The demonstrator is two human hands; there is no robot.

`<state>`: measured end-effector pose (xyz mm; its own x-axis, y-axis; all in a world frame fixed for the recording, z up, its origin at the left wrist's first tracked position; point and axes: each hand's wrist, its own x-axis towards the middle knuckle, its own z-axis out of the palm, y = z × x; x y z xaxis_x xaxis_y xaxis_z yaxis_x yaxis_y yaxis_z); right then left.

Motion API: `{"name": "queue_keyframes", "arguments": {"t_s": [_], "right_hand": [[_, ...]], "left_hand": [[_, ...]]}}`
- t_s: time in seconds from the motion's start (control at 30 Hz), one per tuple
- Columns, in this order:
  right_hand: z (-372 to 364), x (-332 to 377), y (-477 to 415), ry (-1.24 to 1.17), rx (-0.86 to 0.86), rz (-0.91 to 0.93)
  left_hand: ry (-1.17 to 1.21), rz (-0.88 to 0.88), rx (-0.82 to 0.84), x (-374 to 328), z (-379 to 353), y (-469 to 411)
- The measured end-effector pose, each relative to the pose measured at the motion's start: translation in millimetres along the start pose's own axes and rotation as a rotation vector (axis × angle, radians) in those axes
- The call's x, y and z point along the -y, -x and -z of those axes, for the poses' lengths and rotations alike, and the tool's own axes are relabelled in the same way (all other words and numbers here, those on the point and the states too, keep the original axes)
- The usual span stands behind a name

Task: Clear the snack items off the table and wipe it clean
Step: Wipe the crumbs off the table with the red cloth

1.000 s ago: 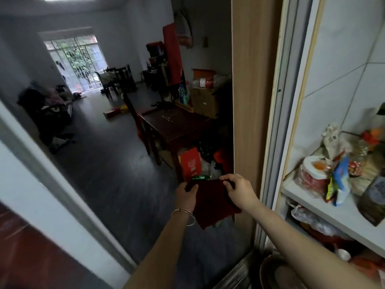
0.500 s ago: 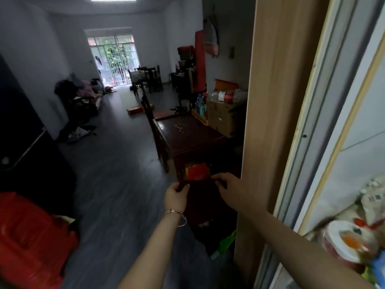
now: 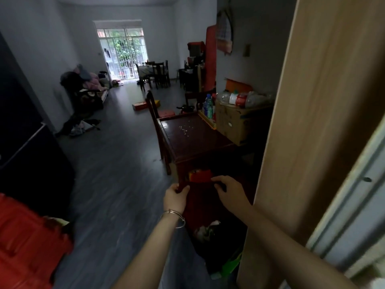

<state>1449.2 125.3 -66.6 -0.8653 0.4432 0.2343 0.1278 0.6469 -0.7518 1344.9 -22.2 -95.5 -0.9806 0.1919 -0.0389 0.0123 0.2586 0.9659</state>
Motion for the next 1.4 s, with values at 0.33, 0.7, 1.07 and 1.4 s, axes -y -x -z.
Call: {"name": "queue_keyframes", "arguments": {"t_s": [0.33, 0.7, 1.07, 1.4], "right_hand": [[-69.5, 23.5, -145.8, -0.028, 0.003, -0.026], [-146.0, 47.0, -267.7, -0.063, -0.035, -0.029], [-194.6, 26.1, -373.9, -0.095, 0.05, -0.01], [-217.2, 4.2, -504.2, -0.139, 0.062, -0.012]], "left_hand": [[0.028, -0.044, 0.0, -7.0, 25.4, -162.3], [-0.025, -0.088, -0.038, -11.1, 63.2, -302.1], [0.017, -0.021, -0.04, -2.6, 60.6, -401.8], [0.086, 0.019, -0.119, -27.4, 37.7, -522.5]]}}
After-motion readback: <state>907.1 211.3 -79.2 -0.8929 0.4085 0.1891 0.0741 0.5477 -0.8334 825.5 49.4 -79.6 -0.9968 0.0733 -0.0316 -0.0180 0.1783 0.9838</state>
